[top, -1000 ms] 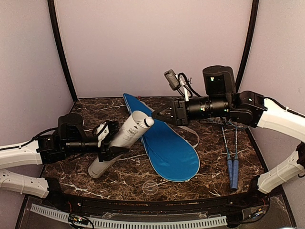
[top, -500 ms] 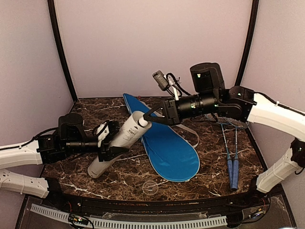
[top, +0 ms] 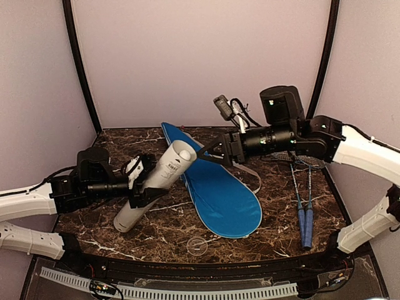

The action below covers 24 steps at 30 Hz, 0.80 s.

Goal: Pack up the badminton gear
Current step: Press the shuttlecock into the shuttle tube, then pick up the tube cap at the center of the board.

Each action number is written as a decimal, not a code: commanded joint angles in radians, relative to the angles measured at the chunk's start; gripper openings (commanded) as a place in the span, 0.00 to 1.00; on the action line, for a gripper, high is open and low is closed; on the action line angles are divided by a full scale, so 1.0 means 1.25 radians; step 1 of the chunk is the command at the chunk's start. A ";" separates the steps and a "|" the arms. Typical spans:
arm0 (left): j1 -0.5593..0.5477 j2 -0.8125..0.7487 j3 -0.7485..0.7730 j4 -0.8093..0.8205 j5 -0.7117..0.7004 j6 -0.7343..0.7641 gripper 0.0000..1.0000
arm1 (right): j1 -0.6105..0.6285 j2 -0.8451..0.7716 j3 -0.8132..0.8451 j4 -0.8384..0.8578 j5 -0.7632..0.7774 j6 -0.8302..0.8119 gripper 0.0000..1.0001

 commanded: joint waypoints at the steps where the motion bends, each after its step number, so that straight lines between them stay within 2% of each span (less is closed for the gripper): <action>1: 0.070 0.001 0.015 0.020 -0.036 -0.042 0.56 | -0.023 -0.090 -0.086 0.033 0.103 0.045 0.62; 6: 0.192 -0.037 0.017 0.049 -0.043 -0.099 0.56 | 0.000 -0.107 -0.217 0.019 0.194 0.090 0.62; 9: 0.252 -0.086 0.001 0.080 -0.053 -0.125 0.57 | 0.060 -0.077 -0.275 0.031 0.209 0.112 0.59; 15: 0.262 -0.143 -0.034 0.108 -0.065 -0.108 0.58 | 0.167 0.052 -0.281 -0.002 0.283 0.160 0.54; 20: 0.263 -0.159 -0.048 0.120 -0.046 -0.100 0.58 | 0.198 0.162 -0.262 0.012 0.291 0.172 0.53; 24: 0.262 -0.166 -0.053 0.124 -0.033 -0.102 0.58 | 0.216 0.251 -0.207 -0.027 0.321 0.157 0.50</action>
